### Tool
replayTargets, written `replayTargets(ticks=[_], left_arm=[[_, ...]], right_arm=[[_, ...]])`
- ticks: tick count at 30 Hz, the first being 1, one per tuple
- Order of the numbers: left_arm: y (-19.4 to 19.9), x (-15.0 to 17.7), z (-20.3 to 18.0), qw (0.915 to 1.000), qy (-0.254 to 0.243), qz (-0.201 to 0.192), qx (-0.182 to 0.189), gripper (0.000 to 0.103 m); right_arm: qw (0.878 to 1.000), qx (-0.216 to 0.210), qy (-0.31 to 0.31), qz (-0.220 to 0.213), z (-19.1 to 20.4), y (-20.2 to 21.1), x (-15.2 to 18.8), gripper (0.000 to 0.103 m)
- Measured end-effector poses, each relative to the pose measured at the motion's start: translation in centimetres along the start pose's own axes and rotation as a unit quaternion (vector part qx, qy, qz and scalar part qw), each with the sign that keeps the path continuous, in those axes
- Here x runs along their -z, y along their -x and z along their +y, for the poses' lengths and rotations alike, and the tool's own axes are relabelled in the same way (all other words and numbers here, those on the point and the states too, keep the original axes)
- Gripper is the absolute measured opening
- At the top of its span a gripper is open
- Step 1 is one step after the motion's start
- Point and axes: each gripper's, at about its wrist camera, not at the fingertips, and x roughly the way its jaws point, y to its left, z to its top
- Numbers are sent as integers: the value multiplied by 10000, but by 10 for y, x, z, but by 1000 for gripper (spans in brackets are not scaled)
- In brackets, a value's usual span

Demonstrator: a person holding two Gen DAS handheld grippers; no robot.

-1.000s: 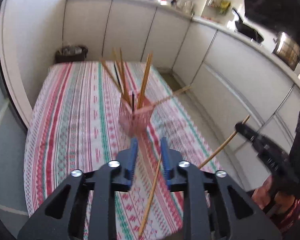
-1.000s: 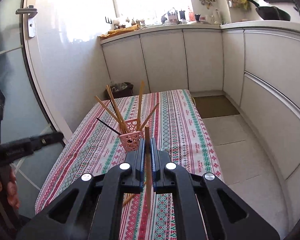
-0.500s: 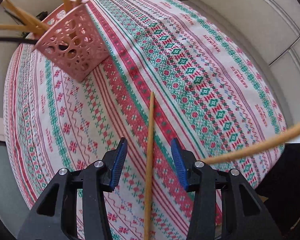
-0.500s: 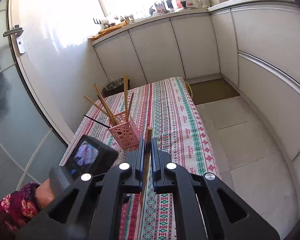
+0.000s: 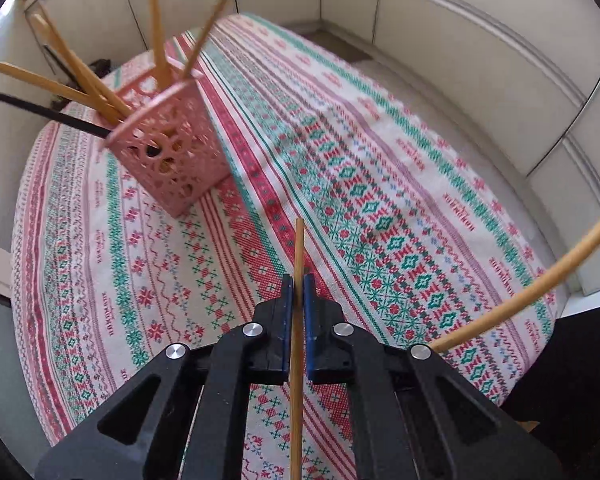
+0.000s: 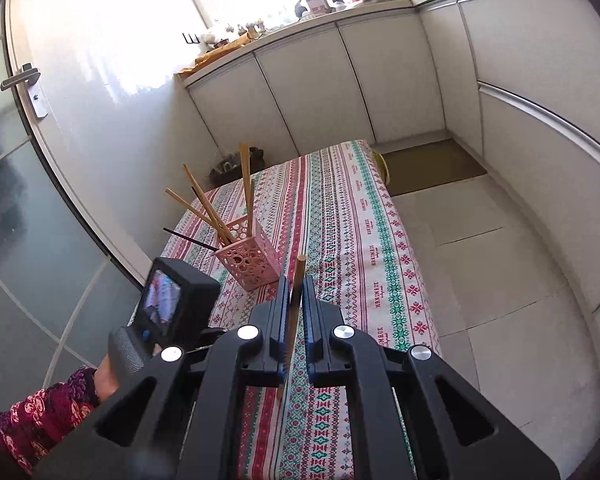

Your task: Organize utensils

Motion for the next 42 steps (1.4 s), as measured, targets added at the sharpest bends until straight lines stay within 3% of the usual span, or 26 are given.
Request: replayTargets(ticks=[3, 6, 14, 19, 28, 31, 33, 36, 39, 42], left_arm=[[47, 24, 12, 9956, 358, -867, 76, 4], [82, 19, 9, 9859, 639, -1546, 103, 4], [169, 18, 2, 9567, 836, -2786, 70, 4], [192, 12, 9, 9517, 828, -2954, 78, 4], [205, 8, 18, 9546, 918, -2835, 52, 4], [201, 11, 21, 9571, 931, -2745, 21, 4], [201, 13, 22, 9572, 971, -2728, 27, 4], [201, 15, 25, 9567, 986, -2739, 62, 4], [198, 16, 28, 9558, 1005, -2757, 184, 4], [192, 12, 29, 9562, 1034, -2717, 333, 4]], right_arm=[[9999, -62, 74, -61, 11, 4, -1, 7], [9998, -84, 129, -138, 21, 9, -1, 7], [9988, -56, 394, -274, 46, 24, -3, 6], [9978, -46, 572, -338, 59, 32, -8, 6], [9976, -110, 638, -265, 60, 33, -17, 6], [9999, -98, 37, 16, 35, 23, -15, 6], [9974, 187, -626, 311, 1, 12, -12, 6], [9794, 691, -1664, 907, -62, -4, 0, 13], [9588, 739, -2411, 1308, -105, -8, 27, 49], [9406, 883, -2869, 1586, -128, -18, 54, 49]])
